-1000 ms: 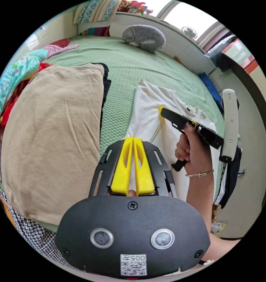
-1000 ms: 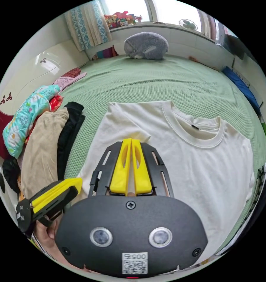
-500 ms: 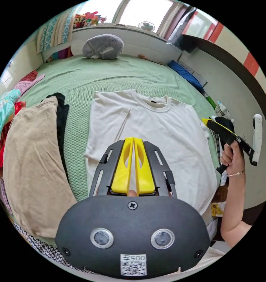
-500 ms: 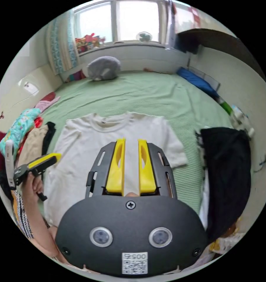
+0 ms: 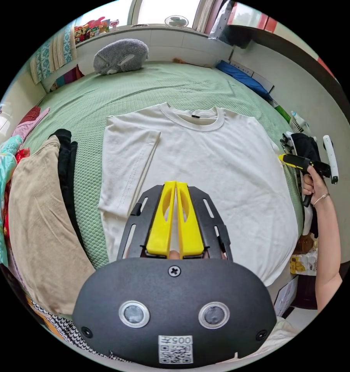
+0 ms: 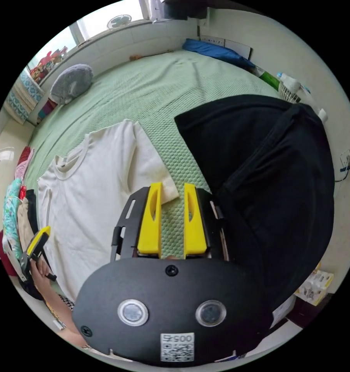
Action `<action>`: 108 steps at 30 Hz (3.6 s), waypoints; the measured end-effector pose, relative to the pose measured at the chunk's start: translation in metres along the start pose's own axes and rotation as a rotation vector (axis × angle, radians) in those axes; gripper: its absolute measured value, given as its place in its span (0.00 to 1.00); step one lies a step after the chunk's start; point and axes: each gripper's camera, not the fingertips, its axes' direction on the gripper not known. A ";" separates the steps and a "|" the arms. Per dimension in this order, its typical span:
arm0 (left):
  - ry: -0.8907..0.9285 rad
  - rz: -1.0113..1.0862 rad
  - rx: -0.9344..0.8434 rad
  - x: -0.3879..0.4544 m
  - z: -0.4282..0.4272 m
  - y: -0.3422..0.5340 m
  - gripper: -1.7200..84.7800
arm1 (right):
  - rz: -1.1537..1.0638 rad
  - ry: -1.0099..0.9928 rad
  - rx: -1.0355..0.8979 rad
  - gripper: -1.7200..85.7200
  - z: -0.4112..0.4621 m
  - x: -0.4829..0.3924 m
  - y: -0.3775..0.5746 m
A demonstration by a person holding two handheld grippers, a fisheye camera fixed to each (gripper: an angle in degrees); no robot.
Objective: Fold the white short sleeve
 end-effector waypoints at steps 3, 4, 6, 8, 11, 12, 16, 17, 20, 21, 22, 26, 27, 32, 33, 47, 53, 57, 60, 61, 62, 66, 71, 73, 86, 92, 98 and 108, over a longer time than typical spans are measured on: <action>-0.027 0.006 -0.006 0.004 0.001 0.000 0.02 | 0.041 -0.045 0.066 0.01 -0.019 0.000 0.009; -0.034 0.006 -0.005 0.004 0.001 0.000 0.02 | 0.049 -0.042 0.090 0.01 -0.025 0.001 0.011; -0.035 0.006 -0.004 0.005 0.001 0.001 0.02 | 0.083 0.002 0.161 0.00 -0.046 0.003 0.019; -0.024 0.000 -0.008 0.004 0.003 0.001 0.02 | 0.106 0.021 0.167 0.00 -0.055 0.003 0.024; -0.012 -0.009 -0.012 0.001 0.004 0.001 0.02 | 0.109 0.040 0.167 0.00 -0.058 -0.001 0.031; -0.011 -0.013 -0.009 0.001 0.004 0.001 0.02 | 0.099 0.058 0.151 0.00 -0.053 -0.006 0.031; 0.002 -0.023 -0.002 -0.003 0.003 0.002 0.02 | 0.003 0.101 0.222 0.00 -0.061 -0.038 0.037; 0.007 -0.027 -0.001 -0.004 0.003 0.002 0.02 | -0.060 0.101 0.272 0.00 -0.069 -0.056 0.041; 0.016 -0.036 -0.001 -0.008 0.003 0.001 0.02 | -0.240 0.118 0.351 0.00 -0.083 -0.113 0.055; 0.018 -0.037 -0.002 -0.009 0.004 0.001 0.02 | -0.328 0.112 0.358 0.00 -0.084 -0.138 0.063; 0.019 -0.038 -0.003 -0.009 0.004 0.001 0.02 | -0.368 0.106 0.358 0.00 -0.083 -0.150 0.068; 0.015 -0.037 -0.006 -0.011 0.004 0.001 0.02 | -0.606 0.056 0.186 0.01 -0.048 -0.213 0.095; 0.015 -0.037 -0.007 -0.011 0.005 0.001 0.02 | -0.642 0.076 0.131 0.02 -0.035 -0.221 0.100; 0.019 -0.041 -0.005 -0.016 0.005 0.000 0.02 | -0.603 0.071 0.069 0.06 -0.032 -0.209 0.099; 0.023 -0.046 -0.003 -0.017 0.005 0.000 0.02 | -0.560 0.026 0.092 0.06 -0.042 -0.199 0.093; 0.022 -0.057 -0.016 -0.028 0.008 -0.003 0.02 | -0.328 0.033 0.114 0.09 -0.032 -0.197 -0.009; 0.026 -0.067 -0.008 -0.035 0.005 -0.002 0.02 | -0.289 0.189 0.085 0.02 -0.015 -0.207 -0.027; 0.039 -0.077 -0.014 -0.039 0.007 -0.003 0.02 | -0.335 0.103 0.158 0.01 -0.040 -0.216 -0.022; 0.039 -0.076 -0.015 -0.040 0.007 -0.004 0.02 | -0.456 0.058 0.198 0.02 -0.056 -0.240 -0.013; 0.037 -0.075 -0.016 -0.041 0.007 -0.004 0.02 | -0.489 0.033 0.196 0.02 -0.058 -0.246 -0.011; 0.032 -0.075 -0.018 -0.041 0.008 -0.004 0.02 | -0.538 -0.003 0.179 0.03 -0.060 -0.256 -0.010; 0.032 -0.081 -0.024 -0.044 0.010 -0.005 0.02 | -0.574 -0.015 0.101 0.07 -0.057 -0.263 -0.025; 0.042 -0.087 -0.021 -0.047 0.011 -0.007 0.02 | -0.378 -0.068 0.130 0.07 -0.058 -0.210 -0.057; 0.045 -0.086 -0.022 -0.047 0.011 -0.007 0.02 | -0.293 -0.123 0.120 0.07 -0.054 -0.185 -0.067; -0.003 -0.066 -0.048 -0.039 0.019 -0.013 0.02 | -0.260 -0.056 0.025 0.09 -0.006 -0.178 -0.109; -0.026 -0.054 -0.053 -0.035 0.021 -0.015 0.02 | -0.238 0.004 -0.065 0.06 0.038 -0.193 -0.139; -0.047 -0.050 -0.063 -0.033 0.024 -0.018 0.02 | -0.329 0.197 -0.046 0.01 0.030 -0.211 -0.157; -0.039 -0.054 -0.066 -0.035 0.026 -0.022 0.02 | -0.279 0.192 -0.019 0.04 0.027 -0.179 -0.170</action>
